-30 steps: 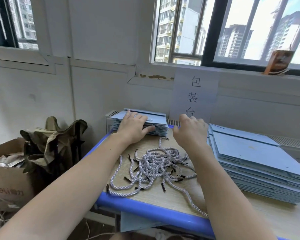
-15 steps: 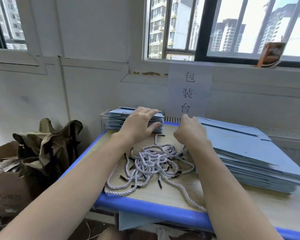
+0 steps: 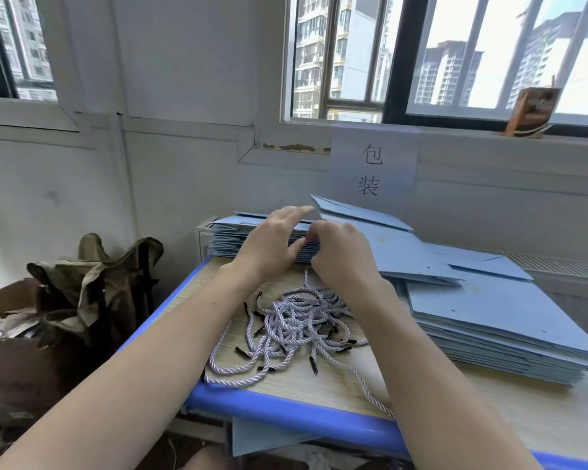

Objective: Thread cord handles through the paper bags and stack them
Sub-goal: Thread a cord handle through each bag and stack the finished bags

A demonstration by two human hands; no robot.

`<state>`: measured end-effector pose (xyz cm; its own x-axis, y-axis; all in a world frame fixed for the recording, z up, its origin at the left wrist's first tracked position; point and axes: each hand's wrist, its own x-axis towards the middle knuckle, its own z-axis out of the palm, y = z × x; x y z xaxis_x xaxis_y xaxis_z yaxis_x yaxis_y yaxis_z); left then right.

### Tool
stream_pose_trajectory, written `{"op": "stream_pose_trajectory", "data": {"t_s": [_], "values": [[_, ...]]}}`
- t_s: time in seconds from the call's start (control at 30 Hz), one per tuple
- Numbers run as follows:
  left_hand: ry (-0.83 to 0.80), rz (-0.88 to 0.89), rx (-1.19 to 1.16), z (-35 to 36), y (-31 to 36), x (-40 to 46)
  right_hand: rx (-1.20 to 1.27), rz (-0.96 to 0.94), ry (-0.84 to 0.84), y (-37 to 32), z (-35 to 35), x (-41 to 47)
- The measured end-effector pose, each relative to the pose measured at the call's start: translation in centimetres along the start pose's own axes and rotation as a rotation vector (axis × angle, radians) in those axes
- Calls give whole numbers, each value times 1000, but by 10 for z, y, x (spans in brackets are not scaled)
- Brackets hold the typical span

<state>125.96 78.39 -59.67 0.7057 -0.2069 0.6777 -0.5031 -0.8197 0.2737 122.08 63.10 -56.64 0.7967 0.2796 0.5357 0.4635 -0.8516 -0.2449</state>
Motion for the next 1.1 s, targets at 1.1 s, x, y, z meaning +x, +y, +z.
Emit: {"op": "stream_pose_trajectory", "data": {"t_s": [1.1], "values": [[-177, -100, -30, -9, -3, 1, 63, 190, 51, 34, 13, 13]]}}
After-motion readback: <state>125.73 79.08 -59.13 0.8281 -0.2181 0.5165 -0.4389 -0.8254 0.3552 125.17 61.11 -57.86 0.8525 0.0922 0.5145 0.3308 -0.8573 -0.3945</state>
